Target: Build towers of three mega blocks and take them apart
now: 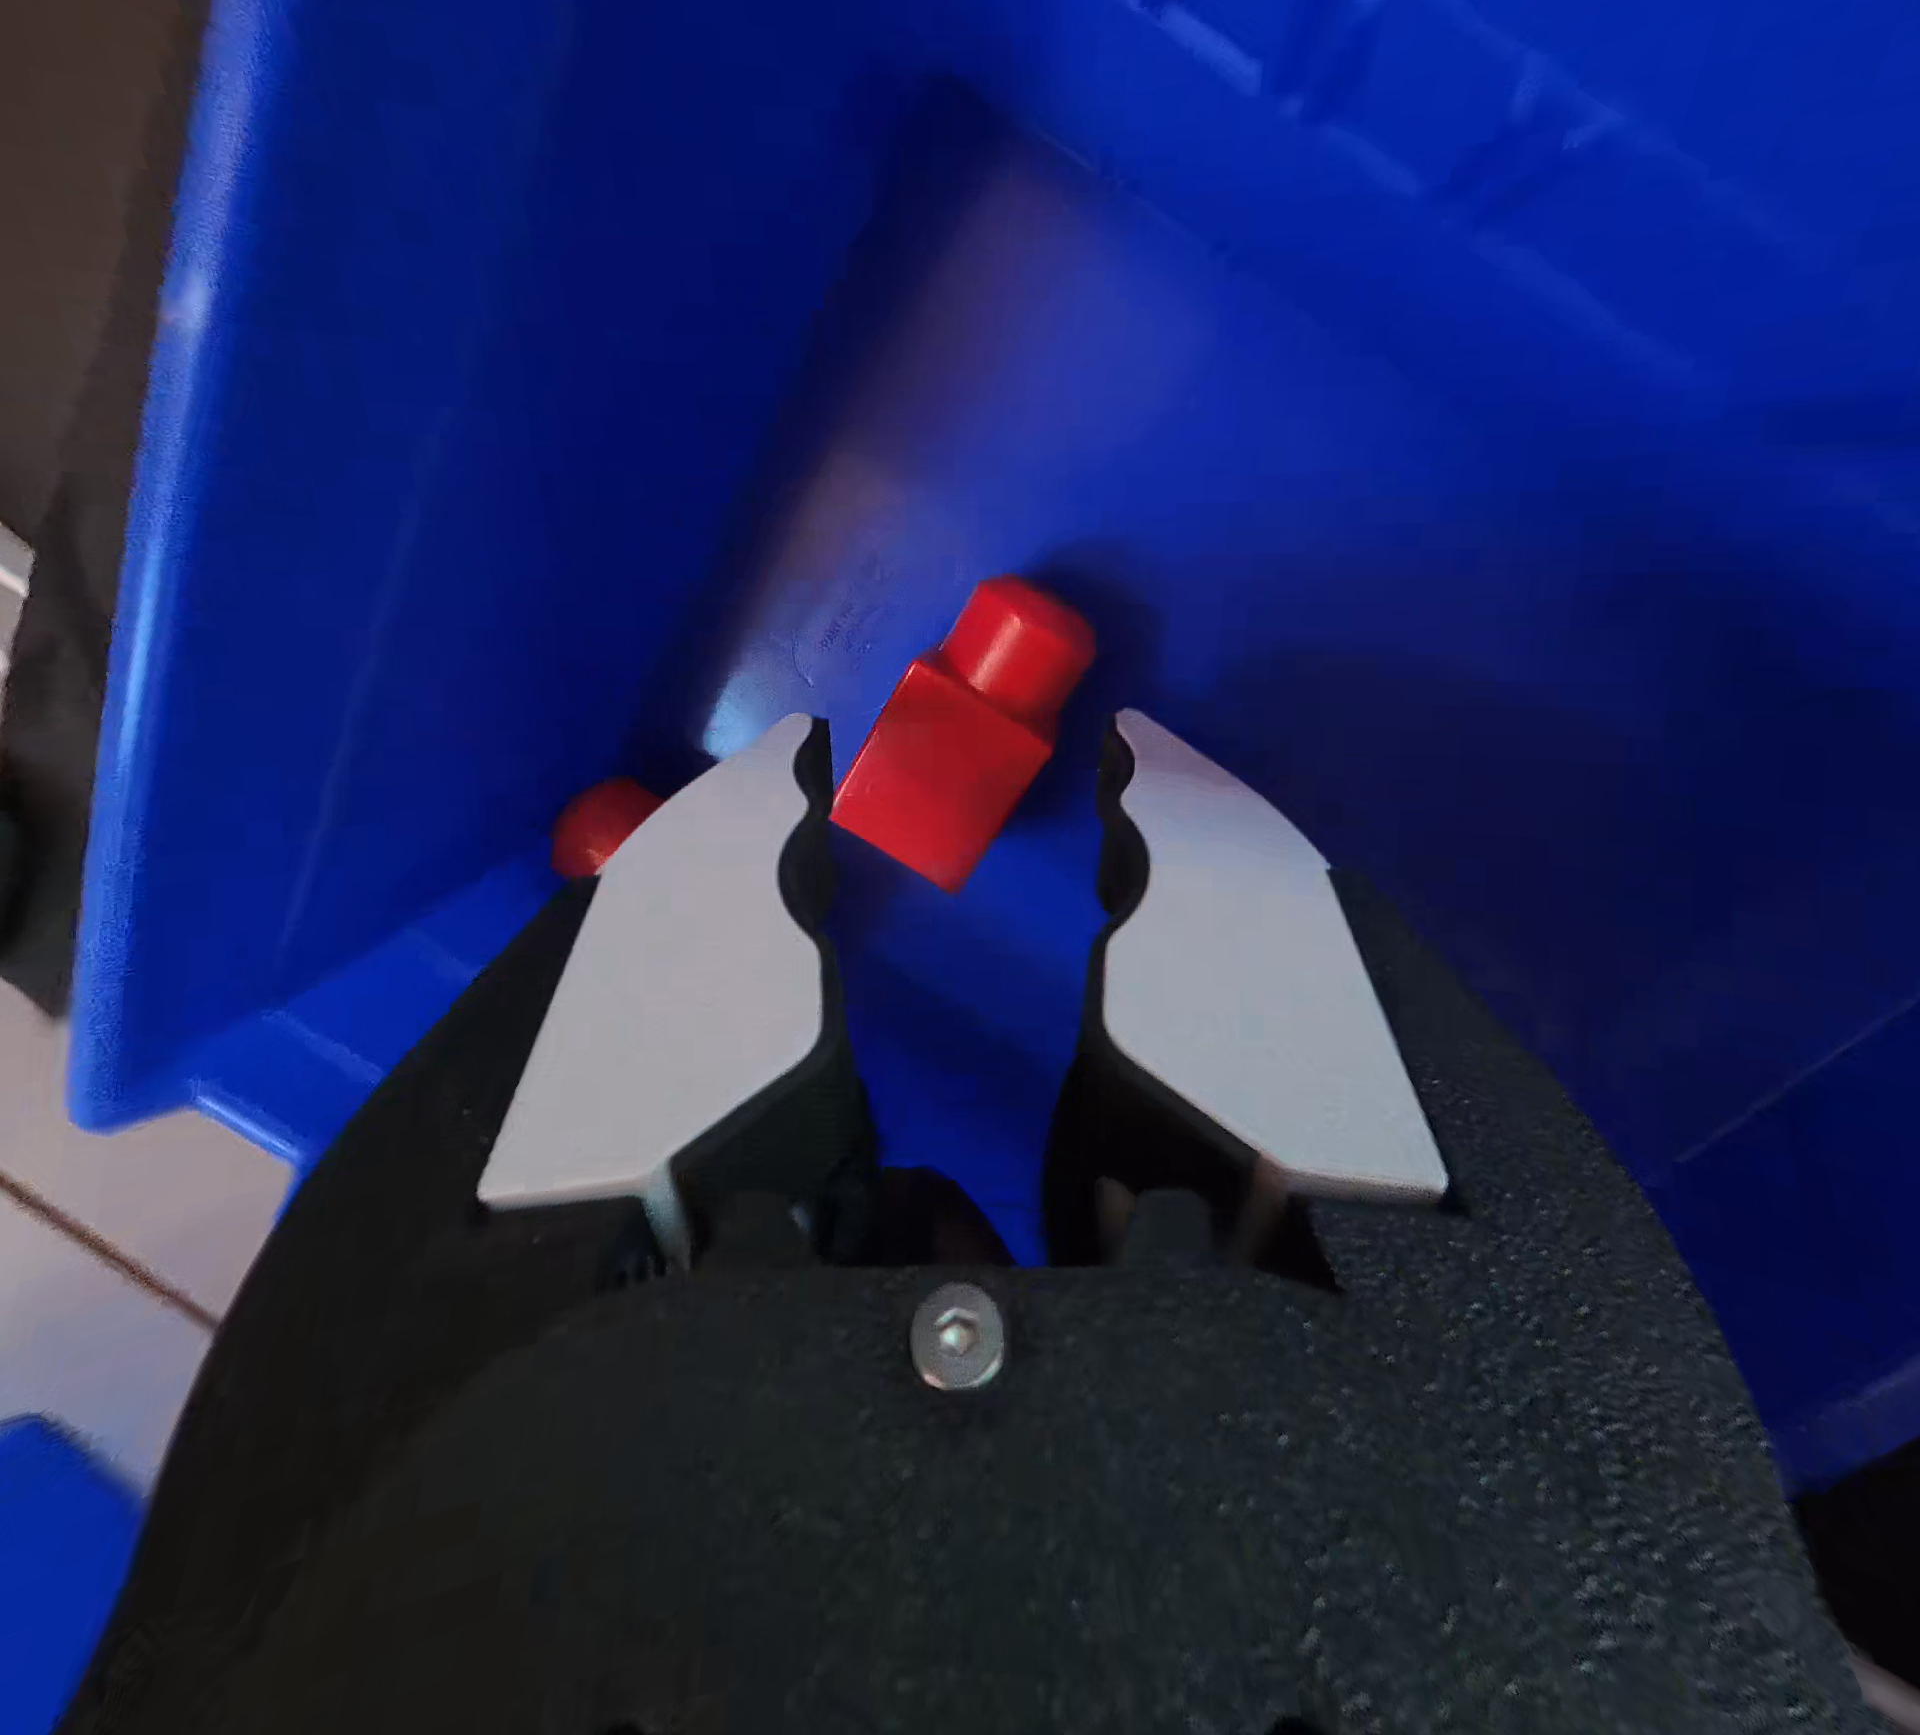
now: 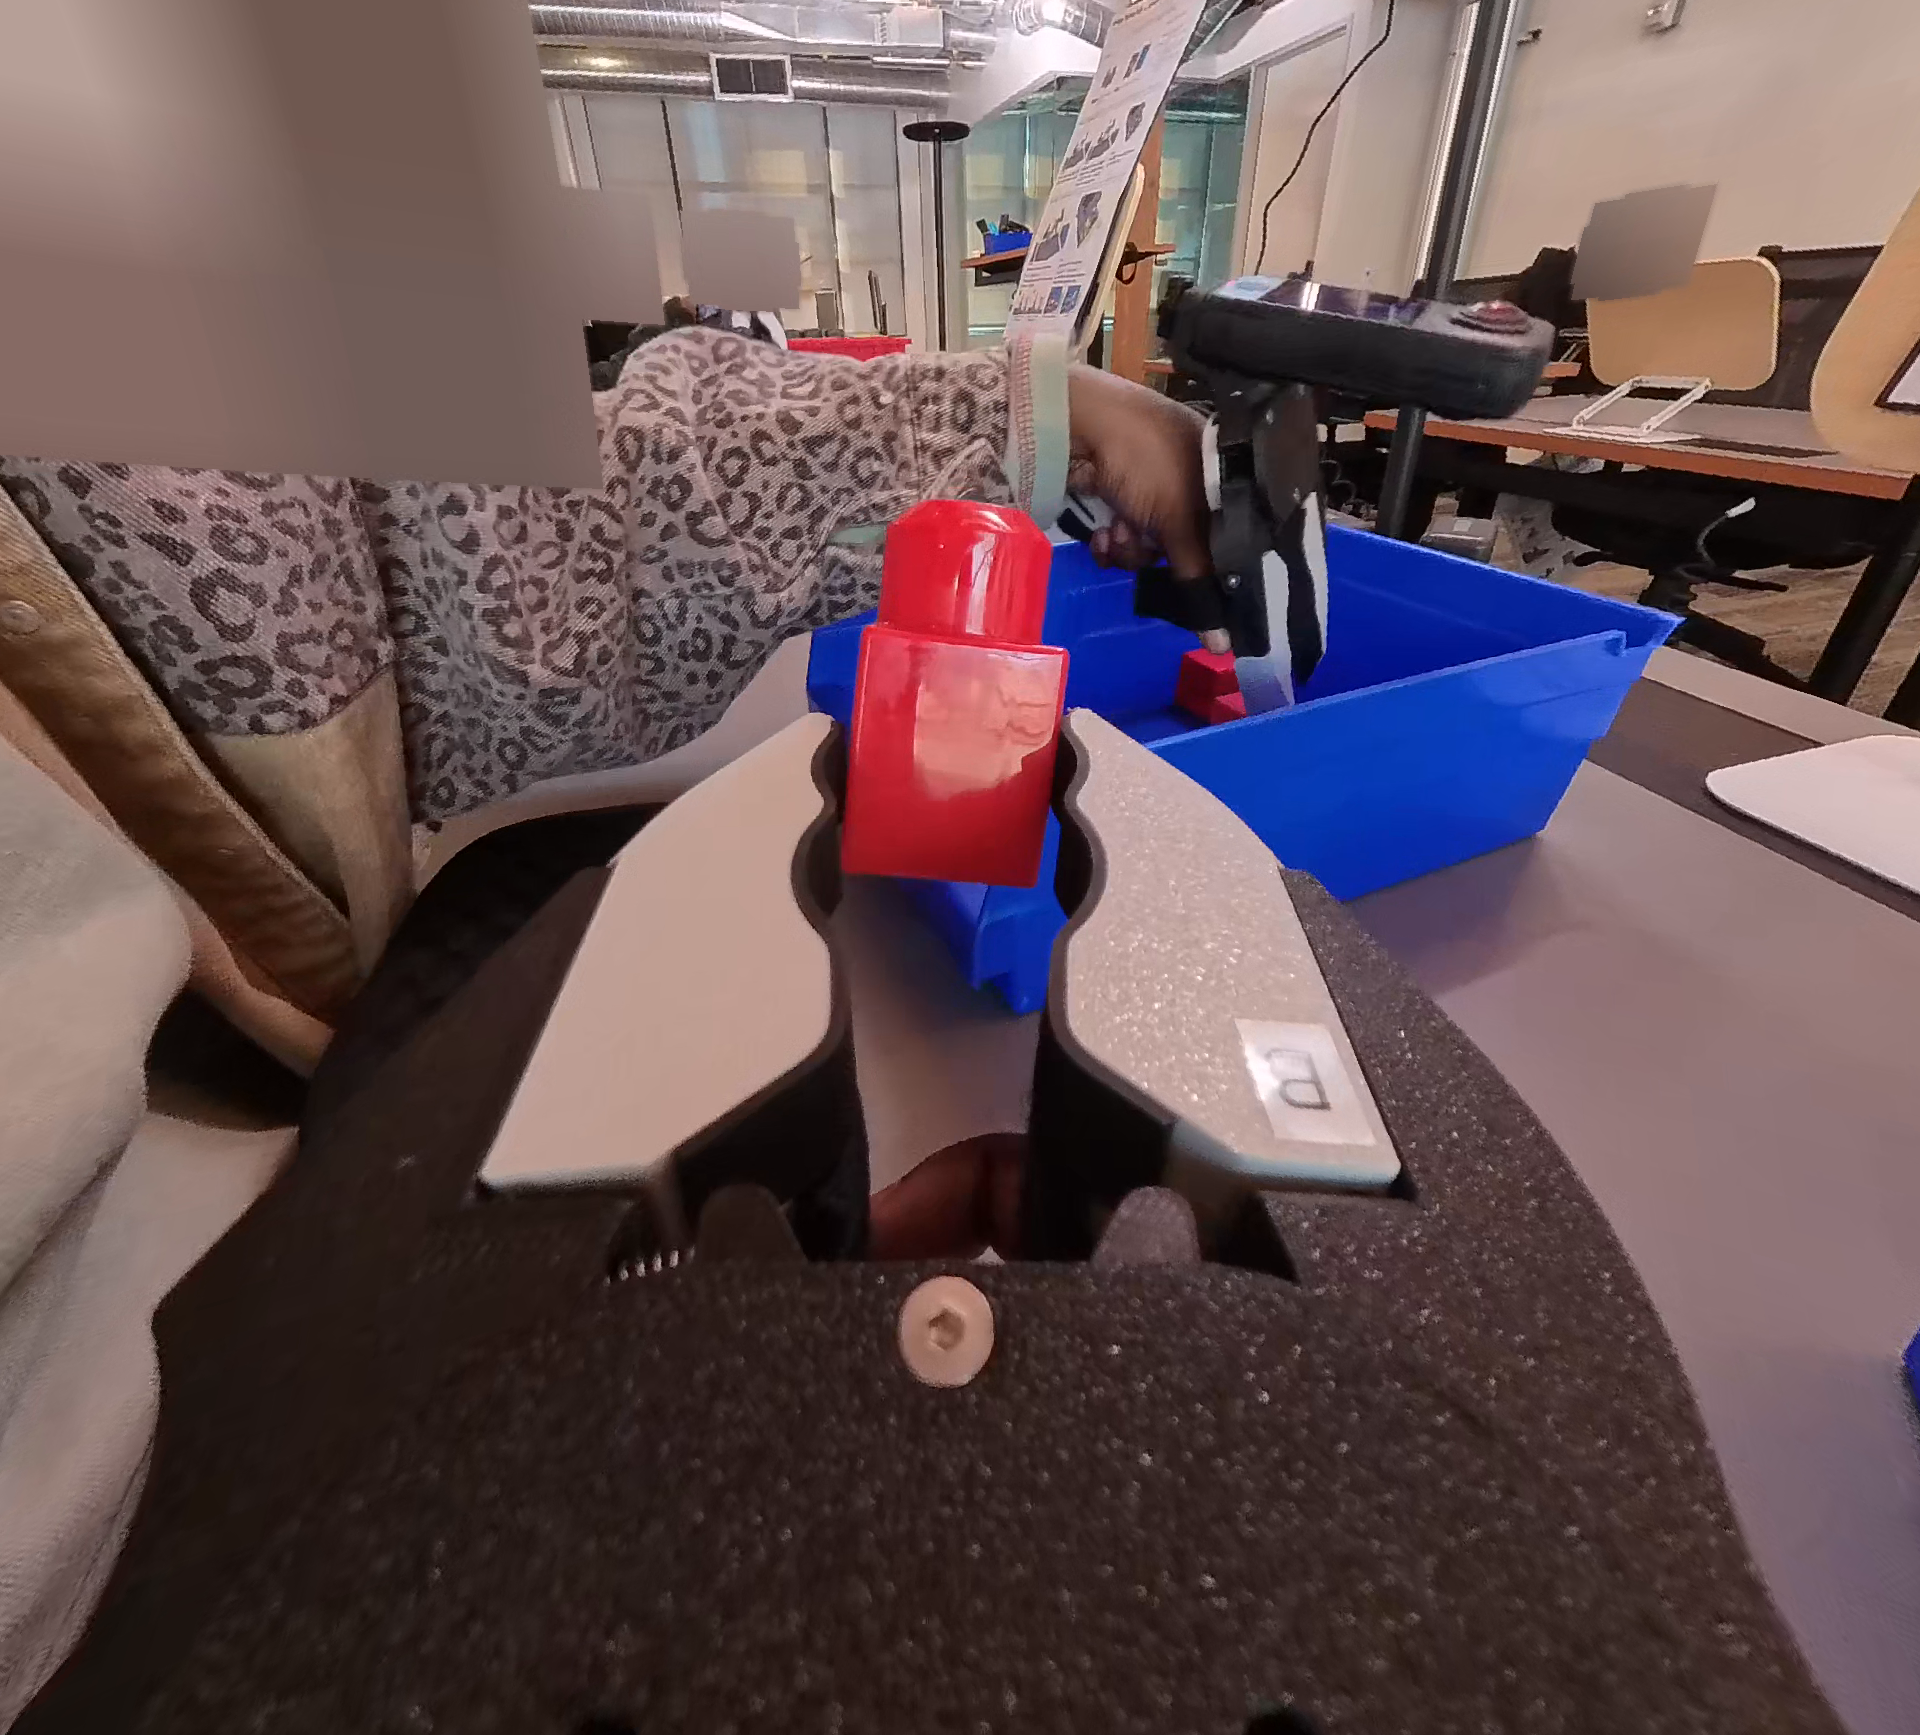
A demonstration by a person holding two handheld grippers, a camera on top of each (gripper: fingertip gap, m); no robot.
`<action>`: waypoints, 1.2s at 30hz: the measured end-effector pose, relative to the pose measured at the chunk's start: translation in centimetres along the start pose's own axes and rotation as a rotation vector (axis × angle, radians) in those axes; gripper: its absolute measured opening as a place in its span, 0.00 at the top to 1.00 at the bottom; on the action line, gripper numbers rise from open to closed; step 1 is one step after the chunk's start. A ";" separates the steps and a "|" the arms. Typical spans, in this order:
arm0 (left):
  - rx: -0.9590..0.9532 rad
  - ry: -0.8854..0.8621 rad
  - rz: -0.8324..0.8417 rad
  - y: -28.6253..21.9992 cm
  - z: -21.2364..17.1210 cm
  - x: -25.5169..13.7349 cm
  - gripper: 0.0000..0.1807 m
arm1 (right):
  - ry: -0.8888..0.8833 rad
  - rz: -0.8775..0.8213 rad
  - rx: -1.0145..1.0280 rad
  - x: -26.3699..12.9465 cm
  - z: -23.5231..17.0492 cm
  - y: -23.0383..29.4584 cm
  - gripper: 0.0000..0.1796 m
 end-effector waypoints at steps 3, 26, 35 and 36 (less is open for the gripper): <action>0.258 0.088 0.016 -0.2 0.4 0.8 0.73 | 0.005 0.001 0.000 0.0 -0.1 0.0 0.79; 0.016 -1.513 -0.673 -11.1 -3.0 -14.8 0.84 | -0.013 -0.038 0.026 -0.1 -0.1 -0.5 0.79; 0.159 -1.518 -0.736 -18.7 -3.6 -12.7 0.84 | -0.023 0.062 -0.008 0.0 0.0 0.4 0.80; 0.170 -1.502 -0.721 -19.0 -3.6 -12.7 0.84 | -0.016 0.053 -0.020 0.0 0.0 0.4 0.80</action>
Point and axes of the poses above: each gripper's, where its closed fingertips meet, x out along the fingers, z out of its top, y = z × x across the jaws, the point moved 10 cm from there along -x, back along the fingers, and after that the axes turned 3 degrees about -z, right-handed, at the moved point
